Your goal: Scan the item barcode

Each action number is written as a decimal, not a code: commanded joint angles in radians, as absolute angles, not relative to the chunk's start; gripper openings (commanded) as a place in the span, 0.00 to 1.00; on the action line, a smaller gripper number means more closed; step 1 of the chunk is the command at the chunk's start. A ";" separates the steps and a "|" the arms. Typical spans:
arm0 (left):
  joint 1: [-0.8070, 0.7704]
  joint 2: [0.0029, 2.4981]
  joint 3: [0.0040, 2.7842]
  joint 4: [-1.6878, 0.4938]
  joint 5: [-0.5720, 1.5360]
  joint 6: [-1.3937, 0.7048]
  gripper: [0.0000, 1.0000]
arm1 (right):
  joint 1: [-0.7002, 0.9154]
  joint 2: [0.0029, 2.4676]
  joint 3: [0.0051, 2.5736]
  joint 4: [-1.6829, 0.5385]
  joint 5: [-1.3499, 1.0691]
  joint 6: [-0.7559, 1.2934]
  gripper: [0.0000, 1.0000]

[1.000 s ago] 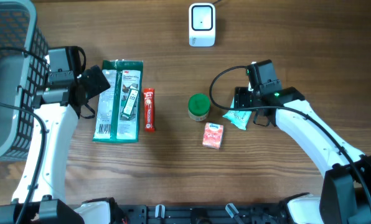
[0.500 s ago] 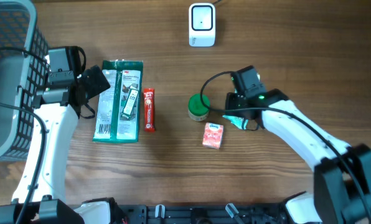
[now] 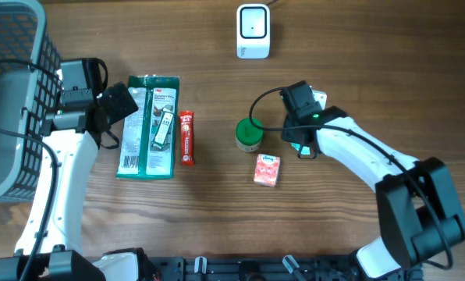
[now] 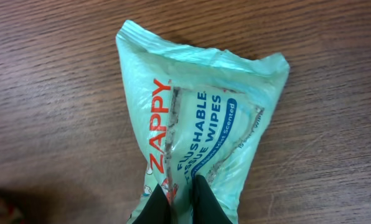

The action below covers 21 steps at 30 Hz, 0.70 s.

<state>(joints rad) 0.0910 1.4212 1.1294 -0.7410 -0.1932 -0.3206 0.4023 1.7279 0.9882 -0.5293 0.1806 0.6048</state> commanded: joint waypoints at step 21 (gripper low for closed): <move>0.095 1.416 1.132 -0.741 -0.192 -0.330 1.00 | -0.068 1.559 0.782 -0.305 -1.025 0.212 0.04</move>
<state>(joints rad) 0.0910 1.4212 1.1294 -0.7414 -0.1932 -0.3206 -0.0647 1.5089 0.8295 -0.3836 -0.8536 0.2146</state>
